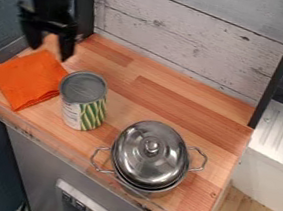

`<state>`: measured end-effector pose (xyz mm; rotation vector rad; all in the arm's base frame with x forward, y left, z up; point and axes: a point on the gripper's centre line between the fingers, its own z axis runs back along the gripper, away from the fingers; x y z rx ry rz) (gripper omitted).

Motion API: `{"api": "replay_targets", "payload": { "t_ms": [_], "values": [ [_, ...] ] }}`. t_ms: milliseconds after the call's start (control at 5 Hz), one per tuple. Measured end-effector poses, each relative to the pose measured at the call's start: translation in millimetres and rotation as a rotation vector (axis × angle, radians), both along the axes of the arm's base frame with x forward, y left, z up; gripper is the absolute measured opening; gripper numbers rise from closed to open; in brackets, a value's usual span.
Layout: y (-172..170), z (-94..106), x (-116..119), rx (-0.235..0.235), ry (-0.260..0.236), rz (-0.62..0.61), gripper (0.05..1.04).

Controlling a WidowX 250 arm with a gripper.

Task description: Move the orange cloth to the top right corner of the table

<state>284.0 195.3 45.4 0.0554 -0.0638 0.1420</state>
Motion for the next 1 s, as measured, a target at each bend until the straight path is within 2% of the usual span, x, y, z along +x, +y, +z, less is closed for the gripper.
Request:
{"api": "replay_targets", "payload": {
  "t_ms": [200,400,600,800,1000],
  "values": [
    [19,-13.6,-23,0.034,0.023,-0.012,1.001],
    [24,-37.6,-31,0.057,0.077,-0.002,1.001],
    [24,-50.1,-24,0.052,0.092,-0.005,1.001],
    [17,-53.9,-9,0.011,0.057,-0.016,1.001],
    [-5,-55.4,17,-0.054,0.018,-0.02,1.001]
  ]
}}
